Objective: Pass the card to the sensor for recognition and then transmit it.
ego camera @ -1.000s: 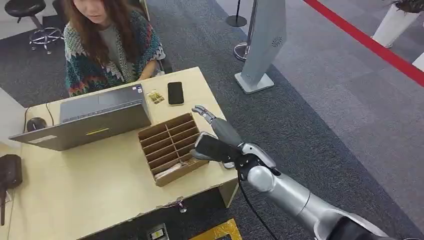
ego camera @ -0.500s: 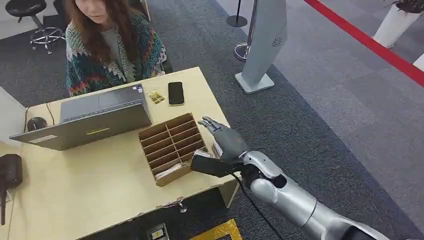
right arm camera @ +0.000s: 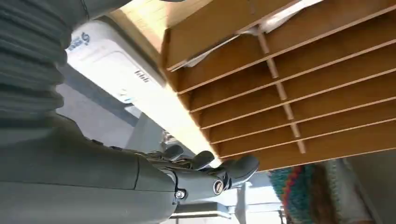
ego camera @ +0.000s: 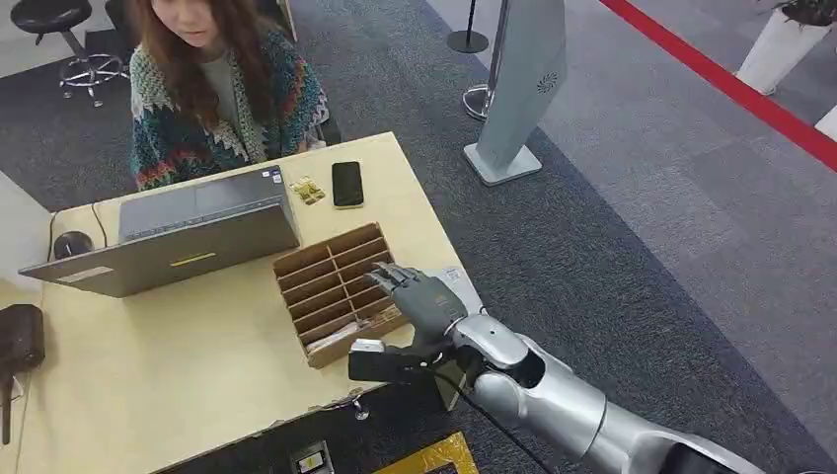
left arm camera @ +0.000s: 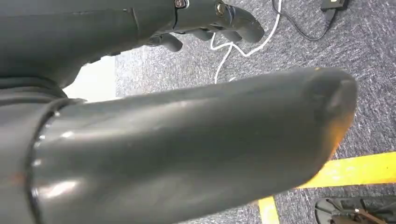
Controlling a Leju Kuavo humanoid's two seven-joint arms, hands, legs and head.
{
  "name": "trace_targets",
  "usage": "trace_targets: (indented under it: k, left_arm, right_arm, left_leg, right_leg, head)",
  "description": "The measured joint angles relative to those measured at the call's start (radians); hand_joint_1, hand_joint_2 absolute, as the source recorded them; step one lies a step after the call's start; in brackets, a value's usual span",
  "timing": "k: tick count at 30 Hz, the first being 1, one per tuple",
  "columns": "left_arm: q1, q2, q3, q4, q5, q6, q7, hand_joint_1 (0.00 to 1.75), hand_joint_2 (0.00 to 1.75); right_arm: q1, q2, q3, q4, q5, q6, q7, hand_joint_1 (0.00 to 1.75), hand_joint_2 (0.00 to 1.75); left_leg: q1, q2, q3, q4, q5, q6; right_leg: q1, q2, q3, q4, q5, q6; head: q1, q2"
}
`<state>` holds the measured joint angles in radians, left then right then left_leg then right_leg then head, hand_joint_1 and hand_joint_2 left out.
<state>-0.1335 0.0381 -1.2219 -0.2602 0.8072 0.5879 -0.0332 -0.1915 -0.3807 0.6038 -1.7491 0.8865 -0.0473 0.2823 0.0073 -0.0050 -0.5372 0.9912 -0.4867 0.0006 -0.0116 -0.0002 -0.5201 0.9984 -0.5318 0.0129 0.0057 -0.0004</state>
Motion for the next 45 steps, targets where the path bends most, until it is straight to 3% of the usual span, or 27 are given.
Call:
trace_targets:
  k: [5,17,31,45]
  left_arm:
    - [0.000,0.000,0.000,0.000,0.008,0.002,0.000,0.00,0.00]
    - [0.001,0.000,0.000,0.000,0.014,0.004,-0.002,0.00,0.00]
    - [0.003,0.000,0.000,0.000,0.014,0.003,-0.004,0.00,0.00]
    - [0.007,0.003,0.000,0.000,0.020,0.006,-0.006,0.00,0.00]
  right_arm:
    - [-0.027,0.016,0.032,0.016,0.012,0.000,-0.009,0.00,1.75]
    - [-0.075,0.075,0.089,0.129,0.031,-0.082,0.010,0.00,1.75]
    - [-0.090,0.074,0.107,0.191,0.093,-0.115,0.045,0.00,1.75]
    - [-0.093,0.049,0.090,0.192,0.110,-0.126,0.025,0.00,1.75]
  left_leg:
    - [0.000,0.000,0.000,0.000,0.000,0.000]
    - [0.000,0.000,0.000,0.000,0.000,0.000]
    - [0.000,0.000,0.000,0.000,0.000,0.000]
    - [0.000,0.000,0.000,0.000,0.000,0.000]
  right_leg:
    - [0.000,0.000,0.000,0.000,0.000,0.000]
    - [0.000,0.000,0.000,0.000,0.000,0.000]
    - [0.000,0.000,-0.001,0.000,0.000,0.000]
    - [0.000,0.000,0.000,0.000,0.000,0.000]
  head:
    - [0.000,0.000]
    - [0.000,0.000]
    - [0.000,0.000]
    - [0.000,0.000]
